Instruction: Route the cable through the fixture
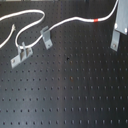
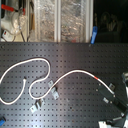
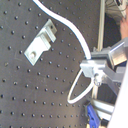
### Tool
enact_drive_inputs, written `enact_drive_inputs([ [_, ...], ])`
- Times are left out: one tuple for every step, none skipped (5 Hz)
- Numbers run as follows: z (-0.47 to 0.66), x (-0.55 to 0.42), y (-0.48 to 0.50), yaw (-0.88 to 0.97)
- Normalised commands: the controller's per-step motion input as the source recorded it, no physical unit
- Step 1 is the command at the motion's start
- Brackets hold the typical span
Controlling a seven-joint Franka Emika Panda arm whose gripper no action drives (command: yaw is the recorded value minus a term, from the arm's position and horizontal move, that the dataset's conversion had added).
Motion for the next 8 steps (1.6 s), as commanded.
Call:
enact_drive_inputs([
  [0.0,0.005,0.008,0.0],
  [0.28,-0.01,-0.009,-0.11],
  [0.41,-0.039,-0.057,-0.06],
  [0.4,-0.025,-0.044,-0.06],
  [0.29,-0.027,-0.049,-0.07],
  [0.01,0.003,-0.003,0.0],
  [0.25,-0.18,-0.15,-0.04],
  [0.09,-0.388,-0.252,0.05],
])
